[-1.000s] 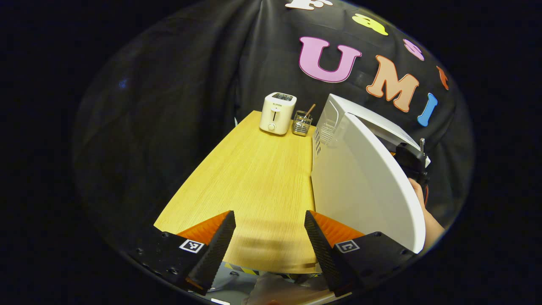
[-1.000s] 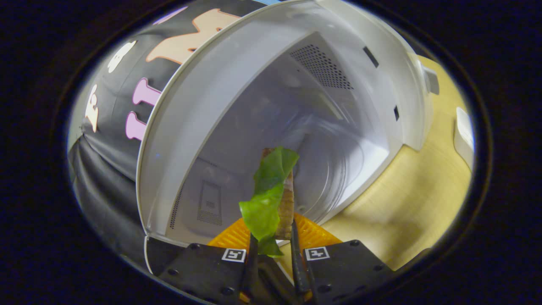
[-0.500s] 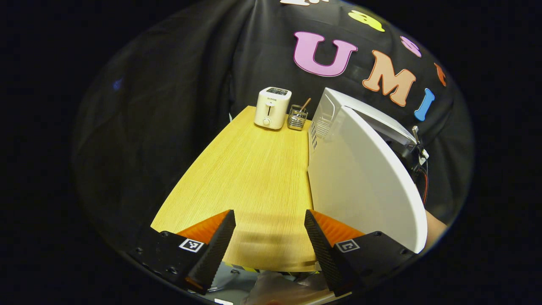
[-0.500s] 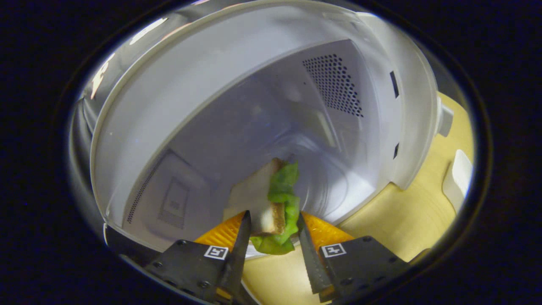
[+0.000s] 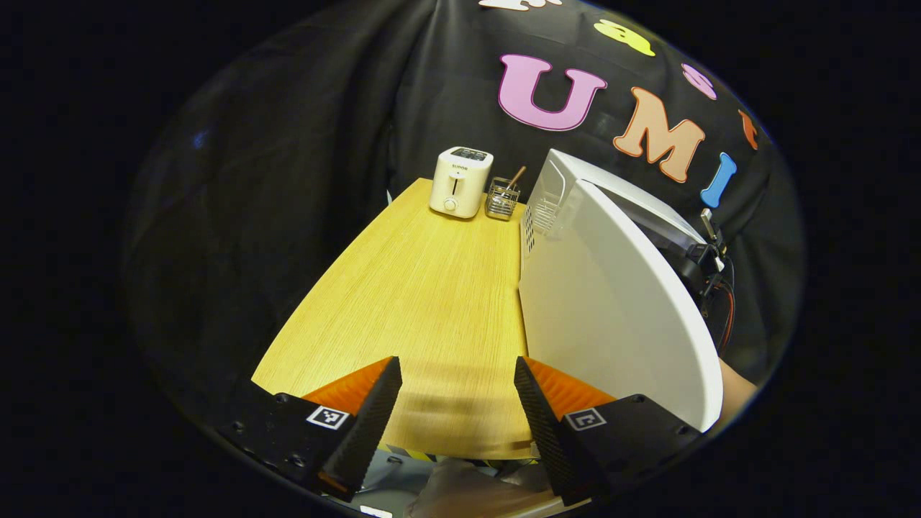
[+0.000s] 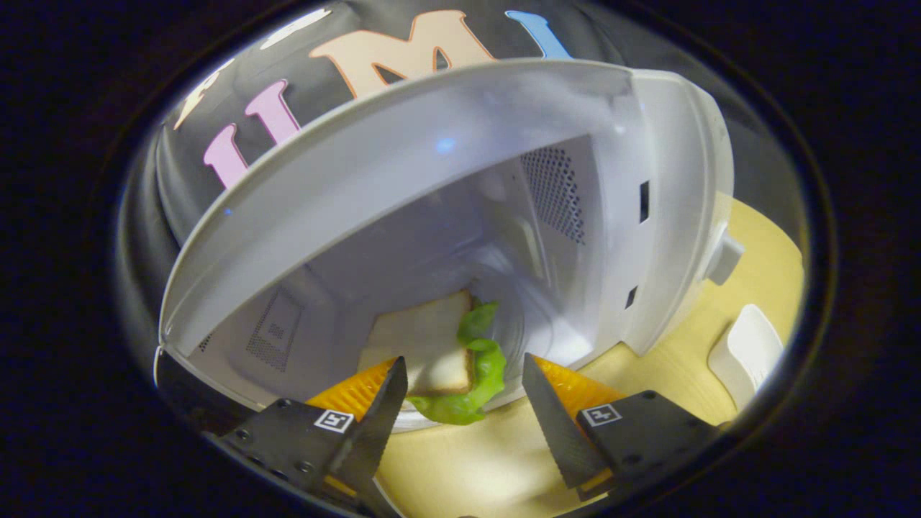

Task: Open the microwave oven with the left hand, put the food in, and close the microwave oven.

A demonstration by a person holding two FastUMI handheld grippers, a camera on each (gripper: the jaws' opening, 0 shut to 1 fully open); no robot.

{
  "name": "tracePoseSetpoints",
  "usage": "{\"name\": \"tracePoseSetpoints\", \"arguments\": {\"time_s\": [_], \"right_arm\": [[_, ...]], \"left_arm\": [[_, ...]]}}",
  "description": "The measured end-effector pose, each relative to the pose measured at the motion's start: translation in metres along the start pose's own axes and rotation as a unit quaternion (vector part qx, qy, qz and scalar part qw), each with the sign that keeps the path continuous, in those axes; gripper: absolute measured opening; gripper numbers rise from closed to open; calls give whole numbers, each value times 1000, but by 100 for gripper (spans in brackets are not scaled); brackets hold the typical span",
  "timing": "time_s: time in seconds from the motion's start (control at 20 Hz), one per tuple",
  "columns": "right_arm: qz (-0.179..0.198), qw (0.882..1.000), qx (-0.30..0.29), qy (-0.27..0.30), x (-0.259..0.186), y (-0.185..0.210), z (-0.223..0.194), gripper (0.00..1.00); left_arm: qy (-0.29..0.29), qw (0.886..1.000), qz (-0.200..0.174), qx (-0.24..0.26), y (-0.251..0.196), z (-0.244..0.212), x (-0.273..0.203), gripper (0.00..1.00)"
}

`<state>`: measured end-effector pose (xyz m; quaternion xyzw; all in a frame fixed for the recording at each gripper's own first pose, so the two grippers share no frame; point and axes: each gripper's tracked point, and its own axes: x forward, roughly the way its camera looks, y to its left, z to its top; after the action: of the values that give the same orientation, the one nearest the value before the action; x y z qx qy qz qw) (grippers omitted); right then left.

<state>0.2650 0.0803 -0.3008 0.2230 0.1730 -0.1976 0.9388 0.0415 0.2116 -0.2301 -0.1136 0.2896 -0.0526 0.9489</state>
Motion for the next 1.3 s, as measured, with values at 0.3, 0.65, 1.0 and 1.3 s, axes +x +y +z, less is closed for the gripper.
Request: {"name": "tracePoseSetpoints", "arguments": {"time_s": [0.3, 0.65, 1.0, 1.3], "right_arm": [[11, 1000, -24, -16, -40, -9, 13, 98], [27, 997, -59, -31, -96, -11, 28, 98], [53, 994, -79, -56, -158, -2, 49, 92], [36, 995, -64, -66, -191, -36, 64, 91]], "left_arm": [[-1, 1000, 2, 6, -4, -2, -1, 68], [0, 1000, 7, 23, -12, -7, -6, 7], [-6, 999, 5, 37, -21, -10, -13, 1], [-9, 998, -5, 58, -38, -11, -16, 1]]}}
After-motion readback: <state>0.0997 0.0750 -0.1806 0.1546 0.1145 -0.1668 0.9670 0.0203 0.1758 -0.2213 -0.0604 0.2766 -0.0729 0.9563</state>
